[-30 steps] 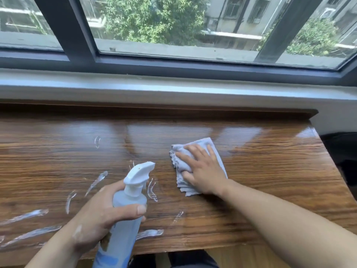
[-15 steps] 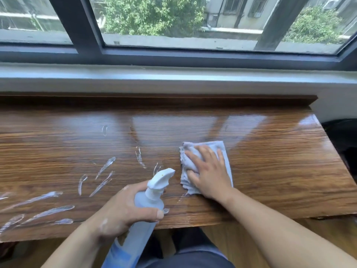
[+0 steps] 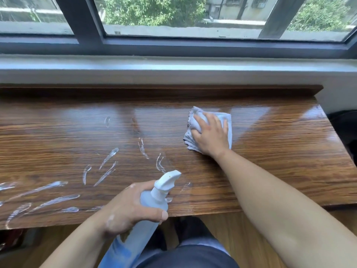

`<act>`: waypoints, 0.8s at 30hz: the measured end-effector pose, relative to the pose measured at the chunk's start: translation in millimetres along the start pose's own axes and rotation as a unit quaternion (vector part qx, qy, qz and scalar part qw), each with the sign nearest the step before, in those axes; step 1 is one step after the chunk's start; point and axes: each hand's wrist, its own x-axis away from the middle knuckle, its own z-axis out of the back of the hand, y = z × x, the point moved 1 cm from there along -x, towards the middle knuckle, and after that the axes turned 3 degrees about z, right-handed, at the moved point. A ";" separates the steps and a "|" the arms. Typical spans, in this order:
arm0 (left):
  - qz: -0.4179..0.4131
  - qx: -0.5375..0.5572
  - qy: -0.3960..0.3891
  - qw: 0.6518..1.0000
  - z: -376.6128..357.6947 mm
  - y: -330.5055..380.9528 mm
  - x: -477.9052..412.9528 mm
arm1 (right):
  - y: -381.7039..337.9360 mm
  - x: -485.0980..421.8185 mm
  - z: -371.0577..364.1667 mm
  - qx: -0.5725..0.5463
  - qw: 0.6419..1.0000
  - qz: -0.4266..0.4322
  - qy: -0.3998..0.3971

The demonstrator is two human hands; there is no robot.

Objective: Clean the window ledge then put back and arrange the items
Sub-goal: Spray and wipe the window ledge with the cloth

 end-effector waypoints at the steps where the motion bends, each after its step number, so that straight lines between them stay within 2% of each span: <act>1: 0.003 -0.006 -0.004 1.000 -0.6 -0.2 -0.9 | 0.4 14.6 -0.5 -0.004 1.000 0.011 -0.005; 6: 0.019 -0.022 0.018 0.999 5.6 -6.3 -1.3 | 17.9 95.1 -4.9 -0.005 0.999 0.048 -0.006; 9: 0.017 -0.006 -0.013 1.000 13.7 -8.7 5.7 | 22.8 124.4 -11.3 0.007 0.999 0.037 -0.005; 14: 0.010 -0.018 -0.011 1.000 22.2 -9.8 12.3 | 15.2 80.5 -7.9 0.029 0.999 0.020 0.004; 18: -0.004 -0.022 -0.013 1.000 23.3 -10.1 15.8 | 4.5 20.0 -2.0 0.005 0.998 -0.054 0.012; 21: -0.005 -0.022 -0.020 1.000 22.4 -12.4 18.7 | -1.0 28.3 -3.7 -0.006 0.998 -0.055 0.011; 24: -0.013 -0.033 -0.014 0.999 23.7 -15.9 19.3 | -4.3 77.7 -10.7 0.004 1.000 -0.005 0.000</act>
